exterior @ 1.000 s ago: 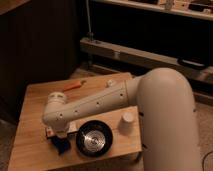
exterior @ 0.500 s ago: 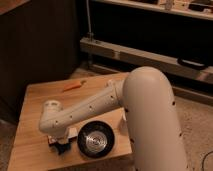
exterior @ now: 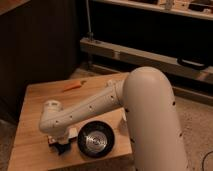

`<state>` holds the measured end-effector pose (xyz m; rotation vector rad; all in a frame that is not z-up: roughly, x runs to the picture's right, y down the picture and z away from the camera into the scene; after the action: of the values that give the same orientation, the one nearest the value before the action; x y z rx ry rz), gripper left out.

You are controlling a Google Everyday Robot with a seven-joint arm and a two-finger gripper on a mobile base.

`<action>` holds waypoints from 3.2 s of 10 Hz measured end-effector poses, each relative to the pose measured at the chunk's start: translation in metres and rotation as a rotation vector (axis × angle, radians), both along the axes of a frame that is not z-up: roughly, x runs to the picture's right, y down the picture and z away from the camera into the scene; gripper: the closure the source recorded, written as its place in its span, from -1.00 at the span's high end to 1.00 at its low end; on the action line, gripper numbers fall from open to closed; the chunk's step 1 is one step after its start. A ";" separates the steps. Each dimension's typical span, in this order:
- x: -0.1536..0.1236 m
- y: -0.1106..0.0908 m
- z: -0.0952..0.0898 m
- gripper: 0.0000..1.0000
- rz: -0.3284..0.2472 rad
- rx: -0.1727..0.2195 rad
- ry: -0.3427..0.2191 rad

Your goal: Place the eraser on the white sponge

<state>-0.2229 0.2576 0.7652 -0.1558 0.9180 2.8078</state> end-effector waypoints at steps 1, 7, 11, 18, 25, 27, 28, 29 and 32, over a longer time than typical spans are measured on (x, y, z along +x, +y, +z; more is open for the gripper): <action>0.000 0.000 0.000 -1.00 0.000 0.000 0.000; 0.000 0.000 0.000 -1.00 -0.001 0.000 0.000; 0.000 0.001 0.001 -1.00 -0.001 -0.002 0.000; 0.000 0.001 0.000 -1.00 -0.002 -0.001 0.000; 0.000 0.001 -0.001 -1.00 -0.002 0.000 0.000; -0.002 0.000 -0.013 -1.00 0.059 0.038 0.014; -0.005 -0.006 -0.027 -1.00 0.133 0.082 0.008; -0.008 -0.009 -0.034 -1.00 0.173 0.103 0.001; -0.012 -0.011 -0.043 -1.00 0.207 0.123 -0.010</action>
<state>-0.2348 0.2470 0.7219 -0.2617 0.7646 3.0401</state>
